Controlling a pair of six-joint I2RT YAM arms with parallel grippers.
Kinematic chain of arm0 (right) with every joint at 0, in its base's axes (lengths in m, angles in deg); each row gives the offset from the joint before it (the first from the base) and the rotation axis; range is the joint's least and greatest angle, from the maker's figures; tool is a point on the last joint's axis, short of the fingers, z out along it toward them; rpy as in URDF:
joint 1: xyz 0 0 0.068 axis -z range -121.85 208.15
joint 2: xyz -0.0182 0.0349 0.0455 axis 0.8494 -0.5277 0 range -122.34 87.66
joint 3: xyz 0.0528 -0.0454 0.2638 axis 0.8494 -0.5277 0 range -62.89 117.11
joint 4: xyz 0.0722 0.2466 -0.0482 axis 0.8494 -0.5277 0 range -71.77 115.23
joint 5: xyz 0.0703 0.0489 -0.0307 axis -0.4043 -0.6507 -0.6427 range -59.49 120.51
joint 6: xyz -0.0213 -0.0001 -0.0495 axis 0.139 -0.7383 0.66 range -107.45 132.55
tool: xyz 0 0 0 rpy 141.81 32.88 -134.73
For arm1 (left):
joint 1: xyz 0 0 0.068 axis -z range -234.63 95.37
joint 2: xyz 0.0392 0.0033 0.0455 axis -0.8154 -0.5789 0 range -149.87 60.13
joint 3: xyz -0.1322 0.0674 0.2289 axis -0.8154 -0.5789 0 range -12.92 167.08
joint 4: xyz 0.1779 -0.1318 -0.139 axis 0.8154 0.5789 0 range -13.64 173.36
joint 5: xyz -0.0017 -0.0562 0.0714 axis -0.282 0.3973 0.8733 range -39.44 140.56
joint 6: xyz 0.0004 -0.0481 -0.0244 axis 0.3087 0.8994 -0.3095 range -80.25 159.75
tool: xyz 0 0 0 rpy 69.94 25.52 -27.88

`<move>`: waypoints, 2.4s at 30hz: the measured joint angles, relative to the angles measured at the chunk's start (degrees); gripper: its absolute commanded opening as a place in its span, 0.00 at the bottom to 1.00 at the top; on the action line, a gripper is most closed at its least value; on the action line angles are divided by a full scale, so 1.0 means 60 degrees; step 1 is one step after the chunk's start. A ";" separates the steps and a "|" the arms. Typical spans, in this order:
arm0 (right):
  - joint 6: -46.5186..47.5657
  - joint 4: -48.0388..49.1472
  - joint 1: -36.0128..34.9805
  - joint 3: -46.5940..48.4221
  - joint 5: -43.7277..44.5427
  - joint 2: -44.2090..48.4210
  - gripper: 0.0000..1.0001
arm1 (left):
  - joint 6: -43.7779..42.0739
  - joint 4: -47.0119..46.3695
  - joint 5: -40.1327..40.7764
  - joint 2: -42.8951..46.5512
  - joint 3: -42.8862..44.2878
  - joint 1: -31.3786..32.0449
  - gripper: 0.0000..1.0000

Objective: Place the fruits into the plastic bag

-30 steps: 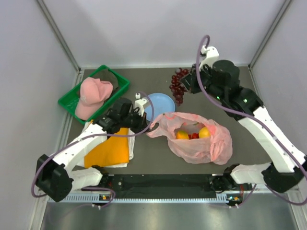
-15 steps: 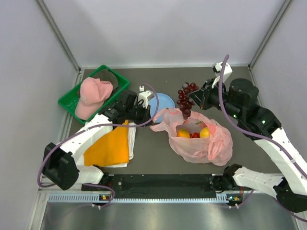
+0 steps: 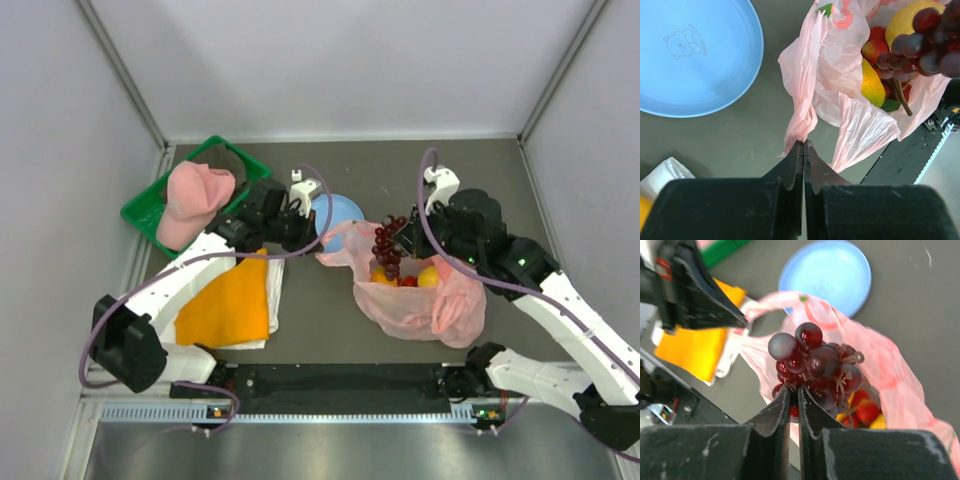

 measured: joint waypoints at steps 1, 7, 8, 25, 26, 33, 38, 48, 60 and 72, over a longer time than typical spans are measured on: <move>0.0000 -0.0120 0.0000 -0.0073 0.0084 0.0015 0.00 | 0.0000 0.0018 0.0011 0.0000 0.0015 0.0000 0.00; -0.0007 -0.0947 -0.0146 -0.0280 0.0863 -0.0055 0.00 | 0.0000 0.0007 0.0117 0.0000 0.0280 0.0000 0.00; -0.0026 -0.1049 -0.0240 -0.0291 0.1013 -0.0135 0.00 | 0.0000 -0.0022 0.0127 0.0000 0.0313 0.0000 0.00; -0.1067 -0.0805 -0.1424 -0.0860 0.2918 -0.3869 0.04 | -0.0047 -0.0018 0.0685 0.0608 0.0342 0.0000 0.00; -0.1137 -0.0860 -0.1424 -0.0878 0.3049 -0.3876 0.24 | -0.0058 0.0000 0.0772 0.0696 0.0342 0.0000 0.00; -0.1060 -0.0994 -0.1475 -0.0896 0.2696 -0.3184 0.87 | -0.0211 0.0058 0.1370 0.0882 0.0346 -0.0066 0.00; -0.0863 -0.1100 -0.1927 -0.0160 0.1683 -0.1501 0.93 | -0.0211 0.0197 0.1610 0.0477 0.0357 -0.0557 0.00; -0.1603 -0.3140 -0.2025 0.0860 0.2892 0.0262 0.94 | -0.0208 0.0273 0.1639 0.0350 0.0357 -0.1249 0.00; -0.2444 -0.4943 -0.2025 0.0903 0.3355 0.0998 0.87 | -0.0215 0.0270 0.1676 0.0463 0.0357 -0.1249 0.00; -0.2900 -0.4430 -0.2025 -0.0772 0.2422 0.1064 0.80 | -0.0215 0.0266 0.1628 0.0463 0.0357 -0.1249 0.00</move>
